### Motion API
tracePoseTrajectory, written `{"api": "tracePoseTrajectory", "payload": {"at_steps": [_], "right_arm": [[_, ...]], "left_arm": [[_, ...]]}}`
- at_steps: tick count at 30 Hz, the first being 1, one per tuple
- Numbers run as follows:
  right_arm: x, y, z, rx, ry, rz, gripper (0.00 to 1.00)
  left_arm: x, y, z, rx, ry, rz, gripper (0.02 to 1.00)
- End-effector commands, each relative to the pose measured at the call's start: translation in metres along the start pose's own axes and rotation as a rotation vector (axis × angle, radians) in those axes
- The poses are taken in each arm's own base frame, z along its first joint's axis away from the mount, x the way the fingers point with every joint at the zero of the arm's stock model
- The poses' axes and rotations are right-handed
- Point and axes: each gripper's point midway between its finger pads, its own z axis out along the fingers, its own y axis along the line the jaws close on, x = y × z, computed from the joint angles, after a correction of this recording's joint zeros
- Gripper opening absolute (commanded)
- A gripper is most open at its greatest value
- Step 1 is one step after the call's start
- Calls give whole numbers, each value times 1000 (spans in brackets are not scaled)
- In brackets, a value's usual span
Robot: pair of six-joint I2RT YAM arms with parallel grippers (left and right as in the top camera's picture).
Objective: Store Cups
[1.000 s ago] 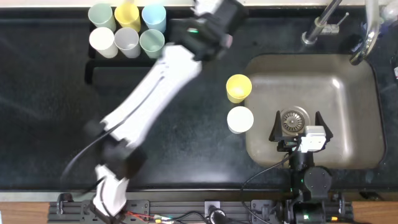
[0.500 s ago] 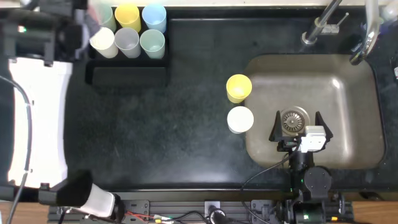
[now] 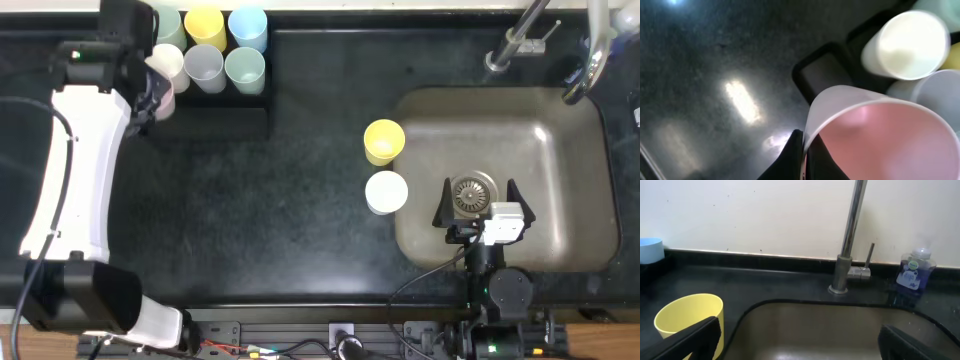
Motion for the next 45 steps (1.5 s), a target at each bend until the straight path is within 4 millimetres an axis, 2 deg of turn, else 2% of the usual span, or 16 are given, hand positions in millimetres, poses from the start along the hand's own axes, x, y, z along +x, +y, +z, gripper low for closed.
{"api": "tracePoseTrajectory", "payload": {"at_steps": [1, 6, 10, 16, 30, 45], "right_arm": [[4, 1, 0, -7, 2, 4, 998], [4, 1, 0, -7, 2, 4, 998], [4, 1, 0, -7, 2, 4, 998], [4, 1, 0, -7, 2, 4, 998], [4, 1, 0, -7, 2, 4, 998], [4, 1, 0, -7, 2, 4, 996]], "left_arm": [[-3, 13, 7, -7, 16, 42, 36], [-7, 7, 21, 17, 38, 16, 34], [-6, -3, 30, 36, 47, 85, 34], [-3, -5, 43, 18, 63, 169, 36], [-13, 0, 65, -16, 62, 166, 38], [-7, -14, 103, -25, 90, 172, 36]]}}
